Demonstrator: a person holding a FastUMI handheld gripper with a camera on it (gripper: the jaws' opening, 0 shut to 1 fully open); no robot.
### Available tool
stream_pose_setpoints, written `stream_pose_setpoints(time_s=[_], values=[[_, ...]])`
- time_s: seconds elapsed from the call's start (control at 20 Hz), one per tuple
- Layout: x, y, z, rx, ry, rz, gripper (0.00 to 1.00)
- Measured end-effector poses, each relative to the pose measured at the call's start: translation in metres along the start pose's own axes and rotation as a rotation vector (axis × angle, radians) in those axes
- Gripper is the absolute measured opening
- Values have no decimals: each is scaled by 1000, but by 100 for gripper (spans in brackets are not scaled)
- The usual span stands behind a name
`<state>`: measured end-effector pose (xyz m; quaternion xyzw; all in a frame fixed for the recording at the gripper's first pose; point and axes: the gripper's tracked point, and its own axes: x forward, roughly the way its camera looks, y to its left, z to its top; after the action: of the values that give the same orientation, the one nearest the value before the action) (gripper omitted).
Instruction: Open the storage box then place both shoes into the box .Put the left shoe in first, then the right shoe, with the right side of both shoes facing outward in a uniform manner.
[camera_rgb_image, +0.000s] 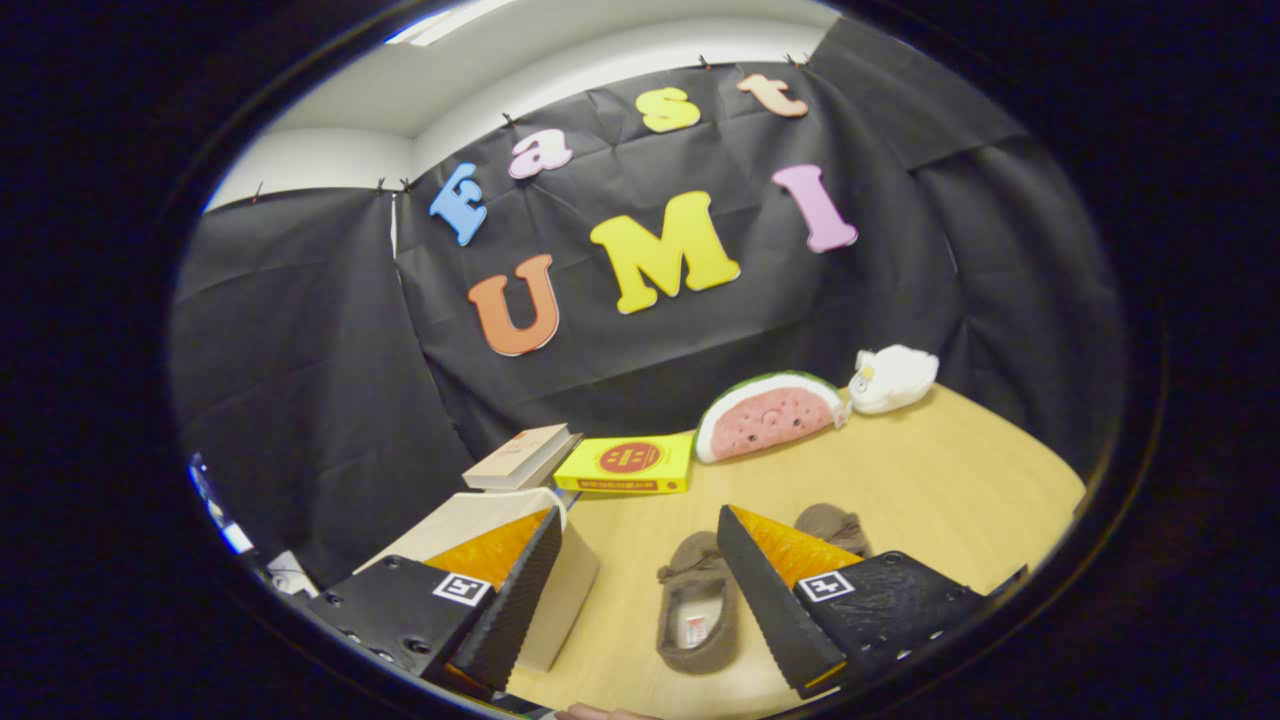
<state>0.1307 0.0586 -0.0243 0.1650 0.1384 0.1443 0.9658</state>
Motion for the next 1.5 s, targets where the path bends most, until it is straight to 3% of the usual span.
stream_pose_setpoints(time_s=[0.35, 0.7, 1.0, 1.1, 1.25, 1.3, 1.5], values=[[72, 33, -46, 210, 259, 288, 95], [92, 69, -78, 428, 456, 532, 95], [102, 97, -98, 536, 598, 632, 95], [103, 100, -103, 544, 618, 625, 90], [108, 98, -107, 588, 647, 598, 64], [107, 97, -104, 607, 645, 593, 62], [105, 92, -96, 596, 645, 538, 34]])
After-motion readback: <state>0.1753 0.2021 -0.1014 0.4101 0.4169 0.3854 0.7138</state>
